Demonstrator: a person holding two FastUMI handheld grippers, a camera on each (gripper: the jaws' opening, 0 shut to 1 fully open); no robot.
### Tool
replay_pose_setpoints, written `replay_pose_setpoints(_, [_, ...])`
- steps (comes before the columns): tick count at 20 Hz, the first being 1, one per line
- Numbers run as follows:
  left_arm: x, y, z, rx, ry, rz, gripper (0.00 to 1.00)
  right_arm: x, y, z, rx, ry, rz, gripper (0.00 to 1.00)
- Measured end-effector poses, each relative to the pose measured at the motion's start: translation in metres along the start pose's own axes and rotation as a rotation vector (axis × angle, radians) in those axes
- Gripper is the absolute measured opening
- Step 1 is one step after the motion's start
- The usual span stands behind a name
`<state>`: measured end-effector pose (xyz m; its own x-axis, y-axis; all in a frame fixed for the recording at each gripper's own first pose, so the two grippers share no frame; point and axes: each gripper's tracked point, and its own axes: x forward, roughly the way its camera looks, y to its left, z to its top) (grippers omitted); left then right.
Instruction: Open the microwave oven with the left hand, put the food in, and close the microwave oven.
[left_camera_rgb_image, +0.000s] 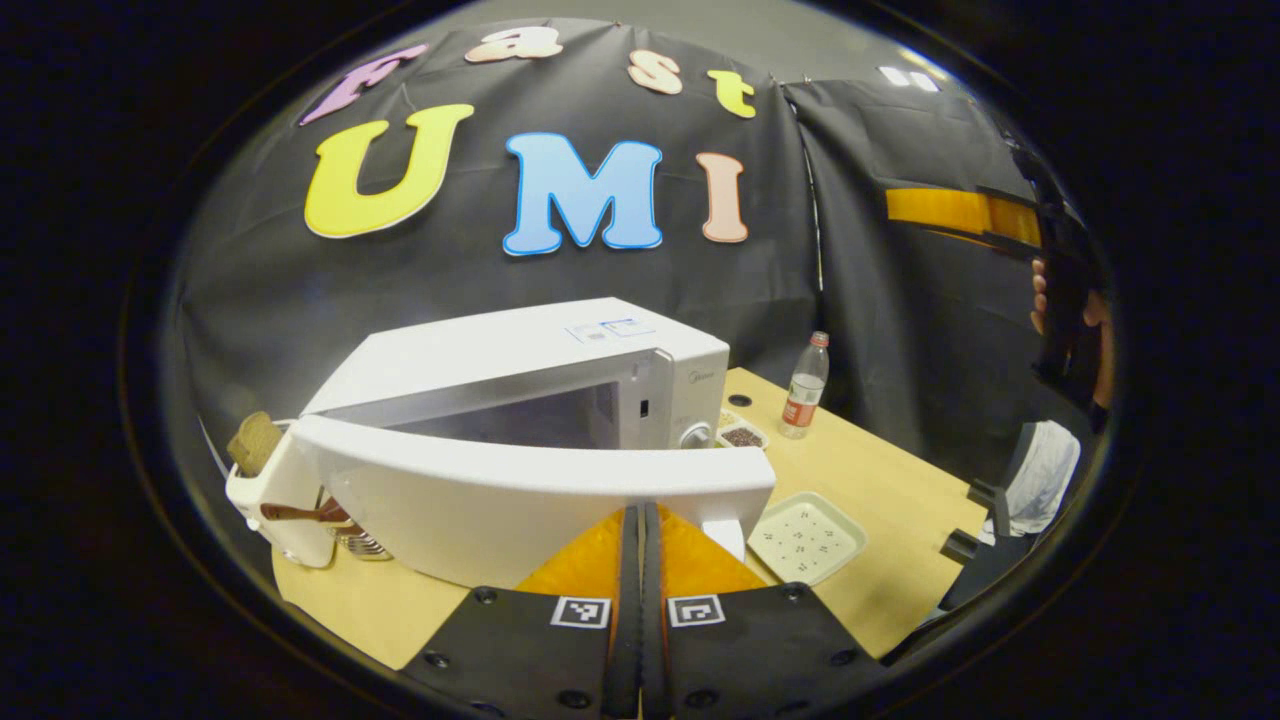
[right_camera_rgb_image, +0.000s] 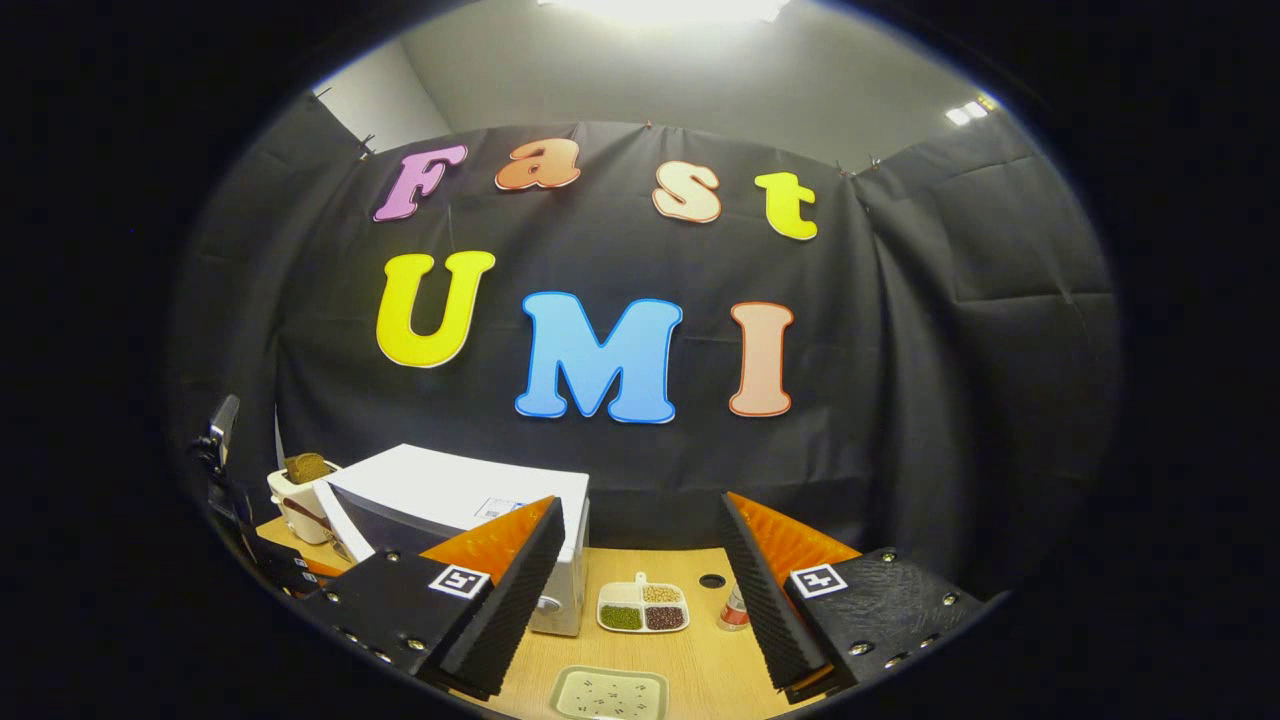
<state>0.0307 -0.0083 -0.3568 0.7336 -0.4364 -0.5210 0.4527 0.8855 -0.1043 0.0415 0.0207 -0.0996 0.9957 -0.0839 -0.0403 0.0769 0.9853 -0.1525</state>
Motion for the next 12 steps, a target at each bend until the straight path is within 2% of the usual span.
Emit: replay_pose_setpoints(12, [0.076,-0.005,0.033,-0.049,-0.026,0.092,0.07,0.019,-0.033,-0.010,0.002,0.024,-0.012,0.94])
